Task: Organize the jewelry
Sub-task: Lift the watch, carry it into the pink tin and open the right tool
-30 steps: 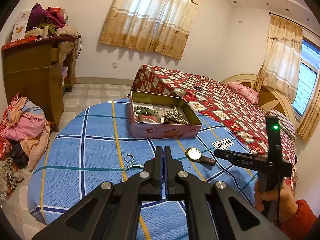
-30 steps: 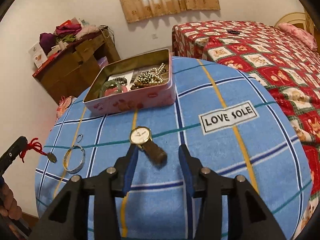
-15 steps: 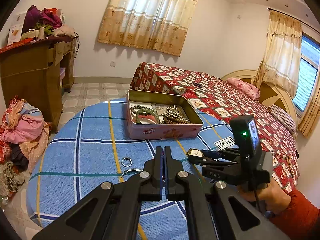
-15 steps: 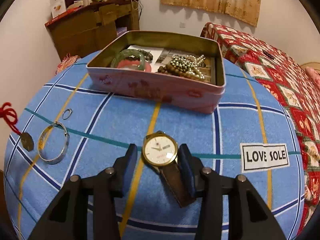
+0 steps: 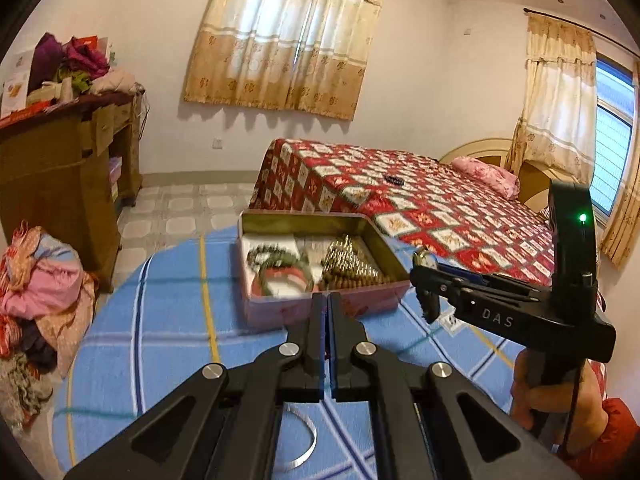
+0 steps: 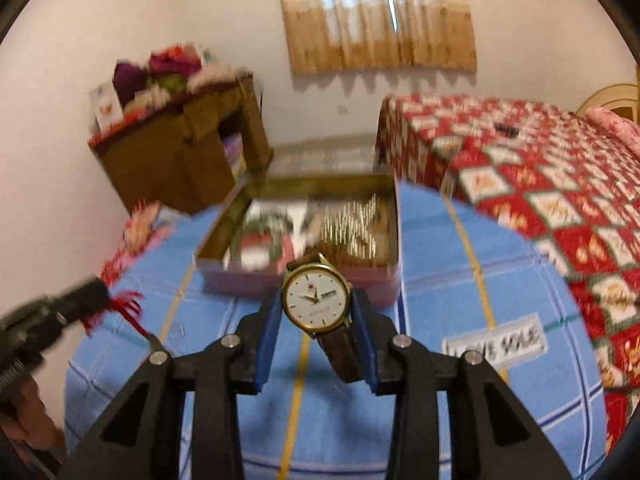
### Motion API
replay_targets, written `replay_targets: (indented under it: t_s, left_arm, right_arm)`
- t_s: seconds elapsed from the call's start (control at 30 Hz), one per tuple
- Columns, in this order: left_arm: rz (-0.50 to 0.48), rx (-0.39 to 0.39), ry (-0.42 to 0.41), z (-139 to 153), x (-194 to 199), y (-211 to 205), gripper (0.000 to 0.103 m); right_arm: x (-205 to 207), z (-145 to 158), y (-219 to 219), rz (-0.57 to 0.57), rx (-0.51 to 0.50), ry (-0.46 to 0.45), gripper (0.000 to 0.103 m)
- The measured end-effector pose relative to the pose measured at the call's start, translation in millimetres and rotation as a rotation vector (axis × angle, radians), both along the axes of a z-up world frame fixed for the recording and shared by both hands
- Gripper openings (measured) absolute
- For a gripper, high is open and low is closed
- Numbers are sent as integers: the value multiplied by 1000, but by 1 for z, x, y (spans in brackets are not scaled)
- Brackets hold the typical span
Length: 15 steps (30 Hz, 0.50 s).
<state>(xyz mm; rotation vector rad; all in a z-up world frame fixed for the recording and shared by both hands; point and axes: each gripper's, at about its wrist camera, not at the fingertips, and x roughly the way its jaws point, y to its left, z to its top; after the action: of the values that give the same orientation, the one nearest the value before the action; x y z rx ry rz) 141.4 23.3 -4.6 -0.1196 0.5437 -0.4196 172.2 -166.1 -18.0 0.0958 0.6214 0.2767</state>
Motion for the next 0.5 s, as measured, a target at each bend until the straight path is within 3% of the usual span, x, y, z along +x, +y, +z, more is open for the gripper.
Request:
replay_targets:
  t_s: [0.3, 0.5]
  left_arm:
    - [23, 5, -47, 8, 61, -17, 0]
    - [37, 9, -9, -12, 104, -31, 0]
  right_arm:
    - [71, 14, 1, -63, 140, 1, 39]
    - [108, -17, 5, -93, 172, 85, 39]
